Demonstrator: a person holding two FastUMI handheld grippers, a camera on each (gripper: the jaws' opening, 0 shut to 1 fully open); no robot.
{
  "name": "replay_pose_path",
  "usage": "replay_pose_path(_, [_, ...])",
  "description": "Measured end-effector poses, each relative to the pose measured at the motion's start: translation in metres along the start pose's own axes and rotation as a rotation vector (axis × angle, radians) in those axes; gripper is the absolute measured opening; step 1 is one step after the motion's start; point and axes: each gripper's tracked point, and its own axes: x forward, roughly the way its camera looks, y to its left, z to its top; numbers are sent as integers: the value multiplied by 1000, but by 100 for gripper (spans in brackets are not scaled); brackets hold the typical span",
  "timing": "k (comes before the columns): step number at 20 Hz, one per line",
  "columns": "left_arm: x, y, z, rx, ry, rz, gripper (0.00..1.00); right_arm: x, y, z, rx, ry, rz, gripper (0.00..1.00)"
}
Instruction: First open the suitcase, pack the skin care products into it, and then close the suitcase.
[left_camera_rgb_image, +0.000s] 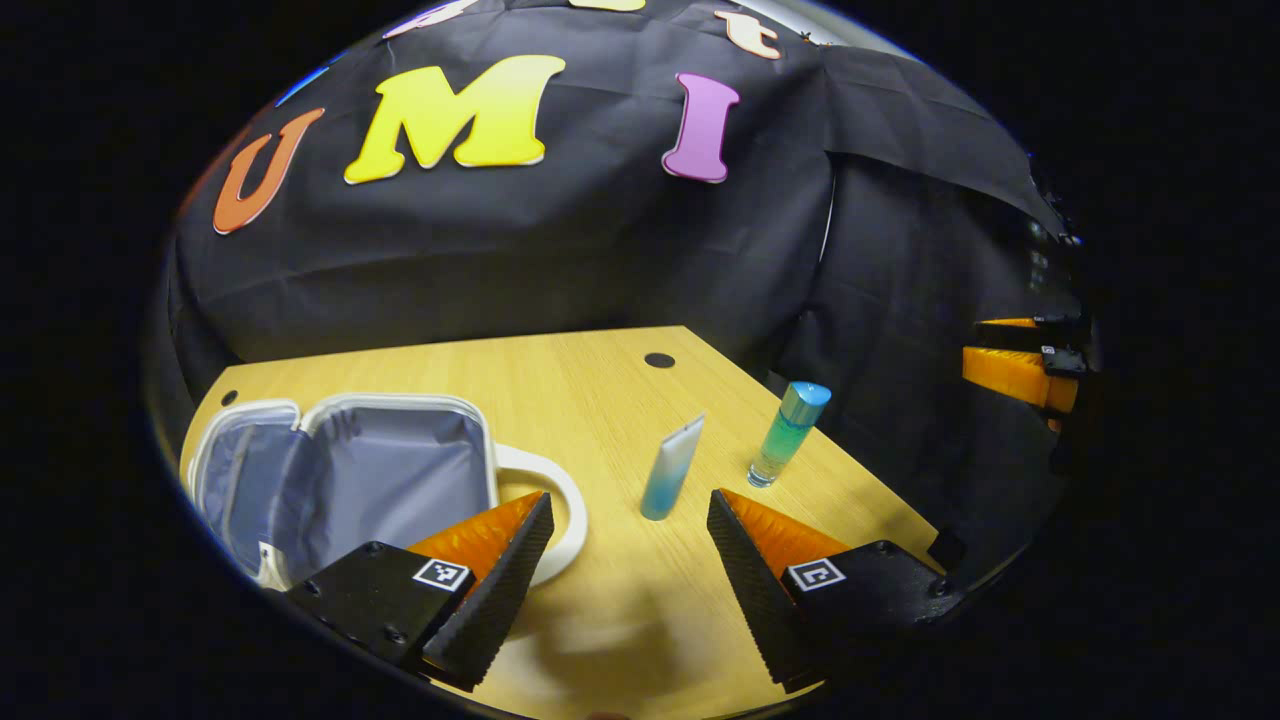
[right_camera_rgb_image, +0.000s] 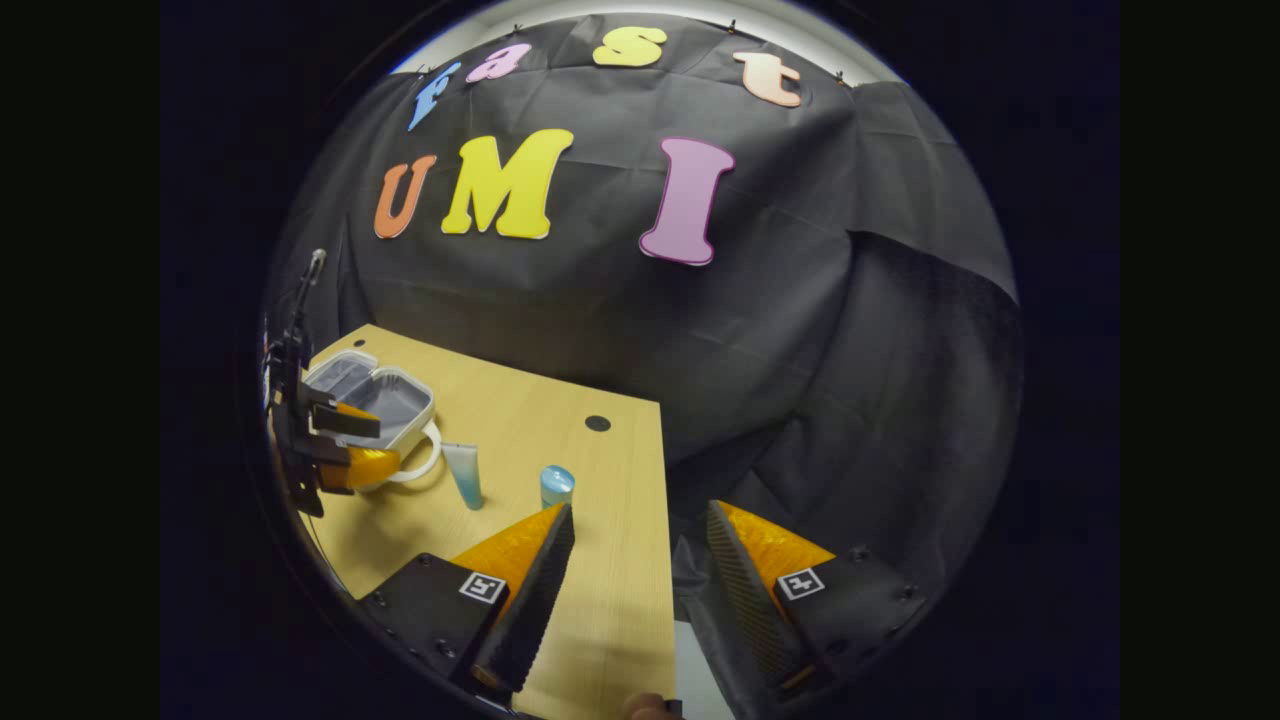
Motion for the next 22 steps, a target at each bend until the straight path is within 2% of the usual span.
replay_pose_path(4, [49,-16,-16,-33,39,-2,99,13,-5,-21,-24,34,25,80])
replay_pose_path(9, [99,-18,-38,-34,79,50,100,22,-4,-40,-26,83,26,79])
replay_pose_path(12, [119,-5,-50,-30,105,115,100,20,-3,-54,-25,113,11,80])
replay_pose_path(13, [124,-4,-47,-23,89,128,90,19,-3,-62,-22,126,6,78])
replay_pose_path(15, [131,-5,-43,-12,76,117,79,16,0,-70,-18,143,-1,78])
replay_pose_path(16, [134,-5,-44,-3,87,119,60,15,3,-74,-13,149,2,80])
replay_pose_path(17, [134,-4,-44,6,96,124,58,14,7,-75,-10,153,8,79])
replay_pose_path(19, [130,-9,-46,-1,127,106,46,16,14,-79,-12,155,24,80])
replay_pose_path(20, [129,-14,-48,-17,146,83,51,18,21,-80,-8,154,38,80])
replay_pose_path(21, [125,-18,-51,-32,173,67,45,21,24,-84,0,165,46,80])
replay_pose_path(22, [119,-25,-53,-58,194,35,43,23,28,-86,16,169,57,80])
